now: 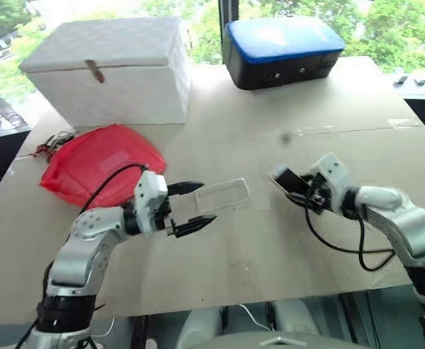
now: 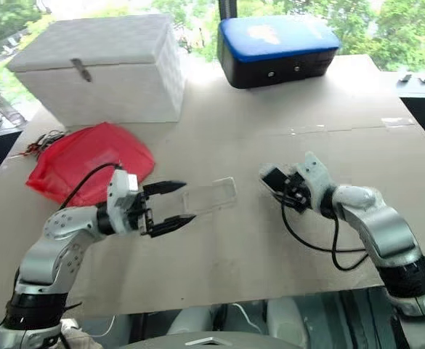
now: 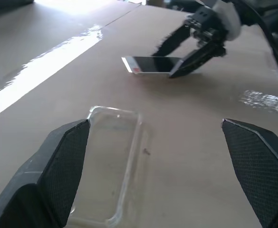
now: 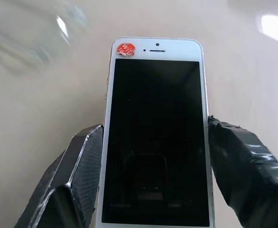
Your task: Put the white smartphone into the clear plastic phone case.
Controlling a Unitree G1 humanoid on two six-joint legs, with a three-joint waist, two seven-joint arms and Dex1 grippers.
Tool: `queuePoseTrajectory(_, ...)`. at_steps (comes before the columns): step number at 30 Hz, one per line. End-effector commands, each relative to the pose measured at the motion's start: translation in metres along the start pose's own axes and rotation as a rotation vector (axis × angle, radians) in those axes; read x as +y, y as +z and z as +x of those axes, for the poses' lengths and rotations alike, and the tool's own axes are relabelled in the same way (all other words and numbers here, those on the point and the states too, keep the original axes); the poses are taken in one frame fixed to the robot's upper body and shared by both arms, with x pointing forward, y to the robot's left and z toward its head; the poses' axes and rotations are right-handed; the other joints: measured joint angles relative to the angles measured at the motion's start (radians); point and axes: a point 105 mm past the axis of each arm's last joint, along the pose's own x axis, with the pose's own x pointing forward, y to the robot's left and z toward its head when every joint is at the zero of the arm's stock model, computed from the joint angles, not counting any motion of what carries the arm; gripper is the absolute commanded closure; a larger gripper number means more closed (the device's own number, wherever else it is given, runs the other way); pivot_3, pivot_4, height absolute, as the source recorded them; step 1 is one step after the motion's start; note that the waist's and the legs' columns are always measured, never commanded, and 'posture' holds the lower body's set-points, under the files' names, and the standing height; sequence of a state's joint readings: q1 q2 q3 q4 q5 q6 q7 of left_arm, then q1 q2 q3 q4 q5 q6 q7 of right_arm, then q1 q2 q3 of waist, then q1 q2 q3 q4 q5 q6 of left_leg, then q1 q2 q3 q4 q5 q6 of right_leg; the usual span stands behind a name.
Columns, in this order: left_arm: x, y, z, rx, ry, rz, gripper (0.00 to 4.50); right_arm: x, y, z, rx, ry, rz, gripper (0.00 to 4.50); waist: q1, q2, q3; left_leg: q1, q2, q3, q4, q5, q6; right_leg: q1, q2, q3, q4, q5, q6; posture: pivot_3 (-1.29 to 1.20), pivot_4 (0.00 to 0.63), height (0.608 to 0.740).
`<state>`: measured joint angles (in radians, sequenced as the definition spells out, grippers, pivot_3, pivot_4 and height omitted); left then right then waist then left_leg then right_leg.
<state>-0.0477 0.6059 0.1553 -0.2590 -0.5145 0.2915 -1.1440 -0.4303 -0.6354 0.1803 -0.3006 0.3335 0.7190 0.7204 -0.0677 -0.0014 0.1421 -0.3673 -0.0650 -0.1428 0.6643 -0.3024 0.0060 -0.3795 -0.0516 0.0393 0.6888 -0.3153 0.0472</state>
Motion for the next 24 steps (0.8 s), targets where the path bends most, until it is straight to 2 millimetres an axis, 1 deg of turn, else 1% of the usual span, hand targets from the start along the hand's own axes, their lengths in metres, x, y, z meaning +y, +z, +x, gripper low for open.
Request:
queuePoseTrajectory(1, -0.002, 0.003, -0.023, -0.017, 0.041, 0.031, 0.00, 0.010, 0.029, 0.019, -0.064, 0.133, -0.193, 1.62, 0.001, -0.001, 0.001, 0.000, 0.000, 0.000, 0.000, 0.000, 0.000, 0.000, 0.000, 0.000, 0.000, 0.000, 0.000, 0.00, 0.150, 0.740)
queuePoseTrajectory(3, -0.010, -0.001, -0.034, -0.003, 0.053, 0.013, 0.00, 0.014, 0.039, 0.035, -0.056, 0.205, -0.315, 1.72, 0.008, -0.002, 0.001, -0.001, -0.001, 0.000, 0.000, 0.000, 0.000, 0.000, -0.001, 0.000, -0.003, 0.000, 0.000, 0.00, 0.150, 0.740)
queuePoseTrajectory(6, -0.019, -0.003, -0.049, 0.012, 0.085, -0.009, 0.00, 0.023, 0.046, 0.055, -0.024, 0.323, -0.400, 1.75, 0.013, -0.003, 0.003, -0.003, -0.001, -0.001, 0.000, -0.001, 0.000, 0.000, -0.002, -0.001, -0.006, 0.000, 0.000, 0.00, 0.150, 0.740)
queuePoseTrajectory(10, -0.022, -0.008, -0.068, 0.043, 0.166, -0.009, 0.00, 0.027, 0.035, 0.072, 0.057, 0.435, -0.559, 1.75, 0.030, -0.002, 0.004, -0.004, -0.001, -0.002, -0.002, -0.001, 0.000, -0.002, -0.002, -0.003, -0.009, 0.000, 0.000, 0.00, 0.150, 0.740)
queuePoseTrajectory(14, -0.029, -0.013, -0.075, 0.057, 0.216, -0.009, 0.00, 0.032, 0.032, 0.086, 0.094, 0.499, -0.633, 1.75, 0.033, -0.002, 0.004, -0.005, -0.001, -0.003, -0.003, -0.001, 0.000, -0.003, -0.003, -0.005, -0.010, 0.000, 0.000, 0.00, 0.150, 0.740)
queuePoseTrajectory(17, -0.031, -0.014, -0.075, 0.051, 0.253, 0.001, 0.00, 0.038, 0.028, 0.090, 0.130, 0.565, -0.708, 1.75, 0.027, -0.002, 0.004, -0.010, -0.001, -0.003, -0.002, -0.001, 0.000, -0.008, -0.003, -0.005, -0.009, 0.000, 0.000, 0.00, 0.150, 0.740)
queuePoseTrajectory(21, -0.032, -0.015, -0.074, 0.045, 0.277, 0.004, 0.00, 0.041, 0.019, 0.091, 0.170, 0.620, -0.781, 1.75, 0.026, -0.002, 0.004, -0.010, -0.001, -0.004, -0.002, 0.000, -0.001, -0.008, -0.002, -0.006, -0.009, 0.000, -0.001, 0.00, 0.150, 0.740)
queuePoseTrajectory(24, -0.033, -0.017, -0.074, 0.045, 0.293, 0.000, 0.00, 0.045, 0.018, 0.089, 0.173, 0.656, -0.797, 1.75, 0.026, -0.002, 0.004, -0.010, -0.001, -0.004, -0.001, 0.000, -0.001, -0.008, -0.002, -0.005, -0.009, 0.000, -0.001, 0.00, 0.150, 0.740)
